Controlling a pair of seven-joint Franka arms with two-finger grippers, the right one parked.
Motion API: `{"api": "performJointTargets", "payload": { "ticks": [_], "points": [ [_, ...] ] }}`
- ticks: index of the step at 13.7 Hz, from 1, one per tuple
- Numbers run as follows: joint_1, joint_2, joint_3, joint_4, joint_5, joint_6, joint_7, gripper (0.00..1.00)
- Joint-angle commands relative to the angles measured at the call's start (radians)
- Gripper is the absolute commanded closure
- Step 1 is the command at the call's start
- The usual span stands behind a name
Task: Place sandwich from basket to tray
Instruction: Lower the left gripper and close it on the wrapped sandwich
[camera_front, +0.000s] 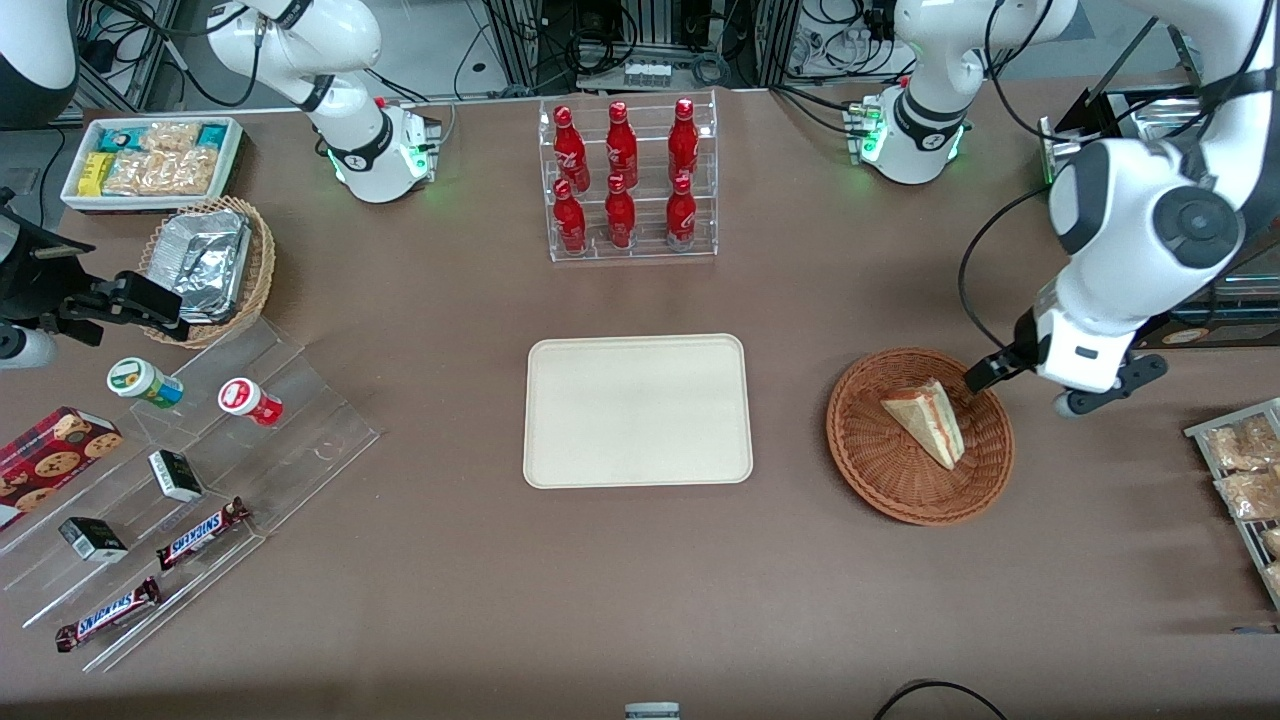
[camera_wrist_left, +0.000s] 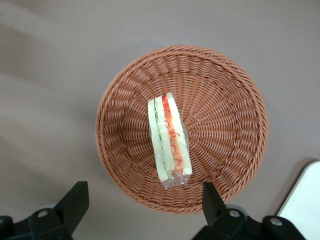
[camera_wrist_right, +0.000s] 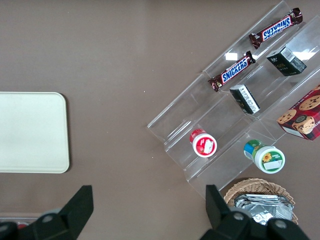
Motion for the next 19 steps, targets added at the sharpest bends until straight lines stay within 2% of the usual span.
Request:
{"api": "performJointTargets", "payload": {
  "ticks": [1, 6, 13, 15, 17, 18, 19],
  "points": [
    [-0.02, 0.051, 0.001, -0.002, 0.02, 0.049, -0.115, 0.0],
    [-0.02, 0.132, -0.031, 0.006, 0.026, 0.102, -0.216, 0.0],
    [-0.02, 0.238, -0.039, 0.01, 0.029, 0.112, -0.222, 0.0],
    [-0.02, 0.257, -0.039, 0.009, 0.06, 0.116, -0.222, 0.0],
    [-0.016, 0.27, -0.039, 0.009, 0.06, 0.116, -0.222, 0.01],
    [-0.016, 0.275, -0.039, 0.007, 0.06, 0.116, -0.225, 0.14],
    [-0.014, 0.274, -0.039, 0.006, 0.06, 0.111, -0.239, 0.45]
  ]
}}
